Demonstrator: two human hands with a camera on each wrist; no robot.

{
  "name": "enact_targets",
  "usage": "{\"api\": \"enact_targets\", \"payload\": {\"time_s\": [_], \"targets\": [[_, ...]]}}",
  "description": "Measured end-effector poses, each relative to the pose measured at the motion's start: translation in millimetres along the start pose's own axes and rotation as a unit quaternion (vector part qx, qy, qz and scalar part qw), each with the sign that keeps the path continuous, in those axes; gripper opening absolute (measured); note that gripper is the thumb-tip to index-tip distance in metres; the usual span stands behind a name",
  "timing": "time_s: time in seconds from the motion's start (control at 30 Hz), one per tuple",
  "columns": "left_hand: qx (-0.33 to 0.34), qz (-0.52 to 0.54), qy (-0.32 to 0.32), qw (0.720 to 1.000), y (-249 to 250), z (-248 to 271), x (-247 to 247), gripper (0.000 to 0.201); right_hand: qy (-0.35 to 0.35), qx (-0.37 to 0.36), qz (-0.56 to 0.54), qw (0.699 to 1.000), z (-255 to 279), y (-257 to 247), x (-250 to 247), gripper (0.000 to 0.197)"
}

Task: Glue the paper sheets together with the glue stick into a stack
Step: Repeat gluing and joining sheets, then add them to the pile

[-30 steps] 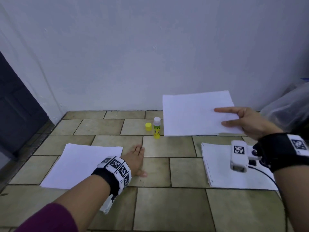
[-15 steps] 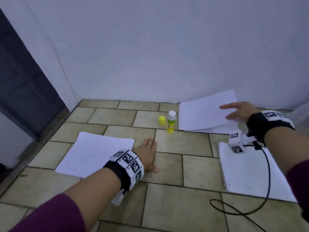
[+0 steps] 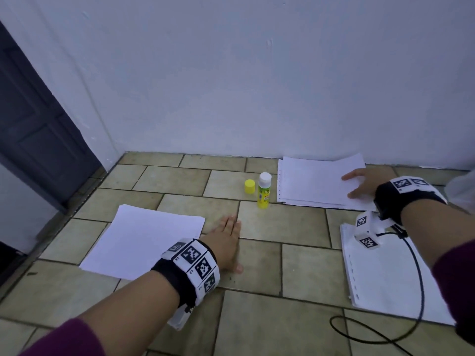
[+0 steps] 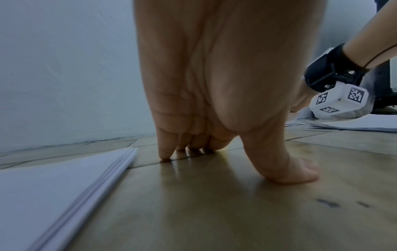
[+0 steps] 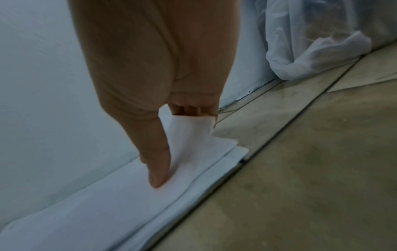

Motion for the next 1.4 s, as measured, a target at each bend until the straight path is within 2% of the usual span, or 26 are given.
{"api": "enact_targets", "payload": {"time_s": [0.27, 0.37, 0.43, 0.5, 0.7, 0.83, 0.97, 1.07, 1.23, 1.33, 1.4], "targets": [[0.000, 0.015, -0.014, 1.000, -1, 0, 1, 0.104, 0.031, -0.009, 0.074, 0.997, -12, 20, 9, 0.055], [0.000, 0.020, -0.014, 1.000, -1, -1, 3, 0.104, 0.019, -0.012, 0.030, 0.999, -1, 5, 3, 0.051], [0.000, 0.025, -0.012, 1.000, -1, -1, 3, 0.104, 0.034, -0.026, -0.030, 0.999, 8, -6, -4, 0.051], [-0.001, 0.026, -0.013, 1.000, -1, -2, 4, 0.104, 0.026, -0.035, -0.023, 0.999, 19, -18, -6, 0.058], [-0.004, 0.026, -0.015, 1.000, -2, 0, 2, 0.104, -0.099, -0.031, 0.133, 0.986, 104, -51, 35, 0.094], [-0.010, 0.027, -0.003, 1.000, -1, 7, -3, 0.102, -0.109, -0.004, 0.168, 0.980, 149, -36, 71, 0.119], [-0.022, 0.034, -0.001, 0.999, 1, 10, -4, 0.101, -0.117, 0.033, 0.158, 0.980, 179, -22, 93, 0.124], [-0.022, 0.041, 0.015, 0.999, 2, 13, -5, 0.099, -0.145, 0.041, 0.150, 0.977, 189, -14, 107, 0.124], [-0.016, 0.046, 0.041, 0.998, -2, 16, -4, 0.096, -0.149, 0.028, 0.125, 0.980, 185, -6, 115, 0.125], [-0.001, 0.081, 0.102, 0.991, -20, 24, -8, 0.082, -0.150, 0.020, 0.116, 0.982, 187, -8, 114, 0.123], [-0.059, 0.113, 0.137, 0.982, -43, 30, -6, 0.079, -0.146, 0.020, 0.114, 0.982, 186, -8, 114, 0.122]]}}
Point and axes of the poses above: each hand's wrist, its own z-axis away from the middle knuckle, its own x-axis out of the palm, y = z × x, the point moved 6 cm from there along -z, towards the middle knuckle, and after that the axes turned 10 degrees about -z, right-handed, at the moved point
